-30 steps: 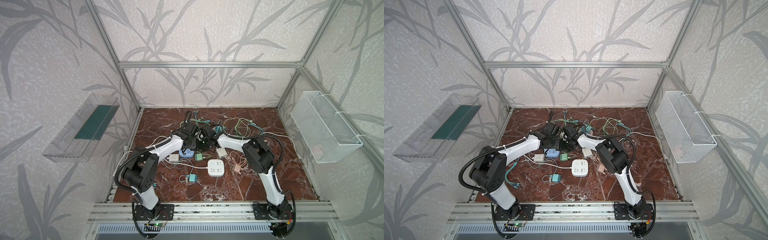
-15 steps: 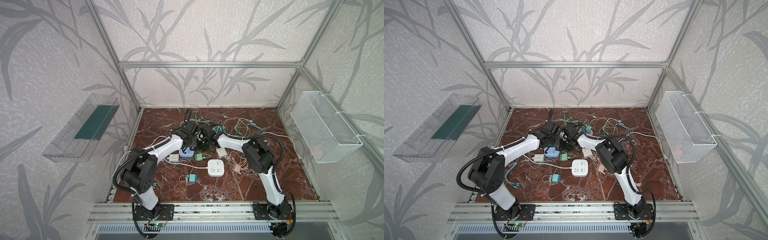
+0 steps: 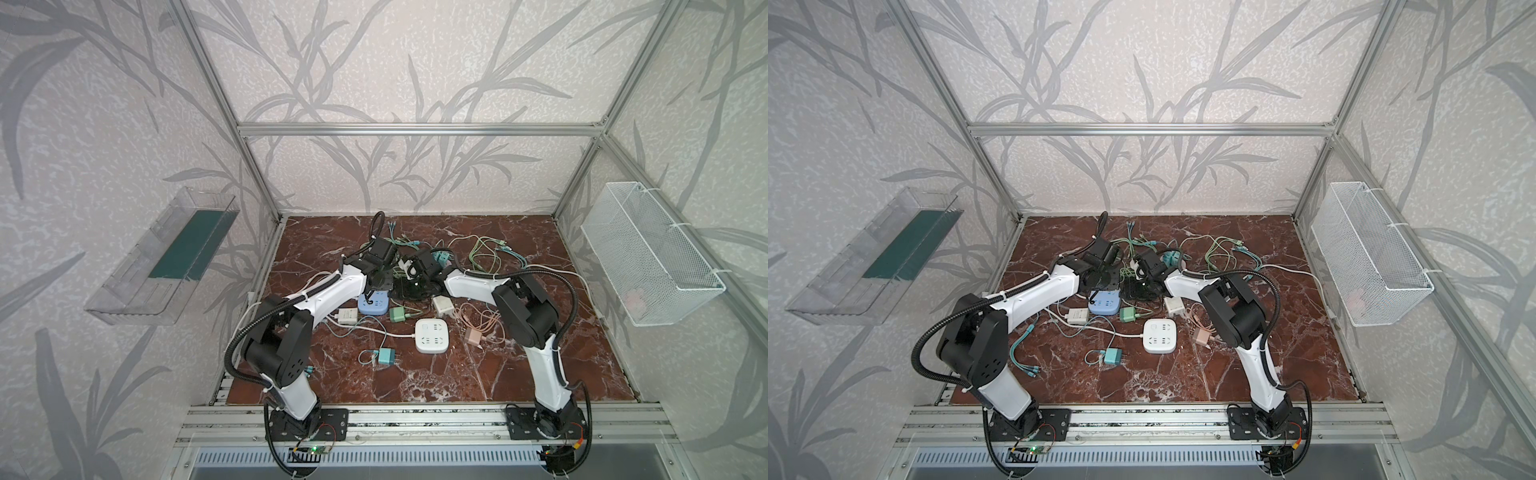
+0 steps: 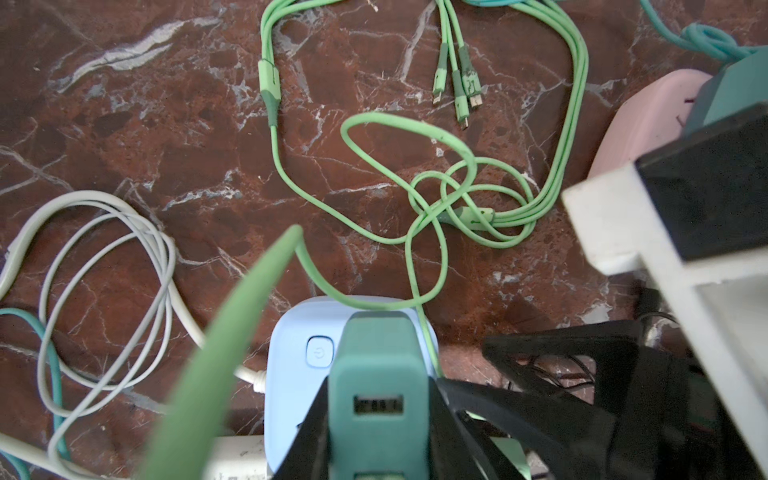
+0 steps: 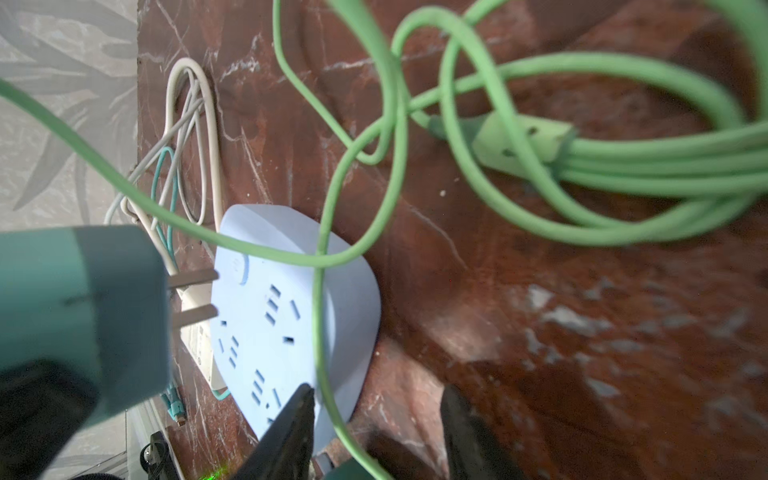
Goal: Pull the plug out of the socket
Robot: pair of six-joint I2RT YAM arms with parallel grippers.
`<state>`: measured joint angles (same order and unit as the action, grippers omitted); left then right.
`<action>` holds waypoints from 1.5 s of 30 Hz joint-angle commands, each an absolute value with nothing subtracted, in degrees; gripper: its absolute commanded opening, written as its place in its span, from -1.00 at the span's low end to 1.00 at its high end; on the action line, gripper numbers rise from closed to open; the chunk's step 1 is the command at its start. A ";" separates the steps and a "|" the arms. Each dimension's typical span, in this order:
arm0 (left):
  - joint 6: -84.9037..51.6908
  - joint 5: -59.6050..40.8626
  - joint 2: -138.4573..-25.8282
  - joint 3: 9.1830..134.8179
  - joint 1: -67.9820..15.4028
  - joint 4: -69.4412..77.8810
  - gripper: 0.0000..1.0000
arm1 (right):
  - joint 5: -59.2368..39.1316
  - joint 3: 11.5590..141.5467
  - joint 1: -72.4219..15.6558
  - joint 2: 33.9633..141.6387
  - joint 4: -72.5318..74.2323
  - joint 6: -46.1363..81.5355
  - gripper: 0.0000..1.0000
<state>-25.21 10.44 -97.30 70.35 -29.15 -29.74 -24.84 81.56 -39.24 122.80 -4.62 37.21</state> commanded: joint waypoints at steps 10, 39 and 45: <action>-22.00 11.10 -100.75 77.14 -28.97 -32.41 -0.79 | -22.63 77.30 -38.63 113.40 -2.99 32.60 0.05; -25.71 -7.40 -109.11 78.65 -21.39 -23.17 -0.77 | -20.52 66.43 -31.91 104.44 -2.80 31.11 0.01; -28.53 -14.04 -110.45 76.10 -18.82 -19.36 -0.75 | -20.40 65.48 -31.38 102.68 -3.25 30.61 0.01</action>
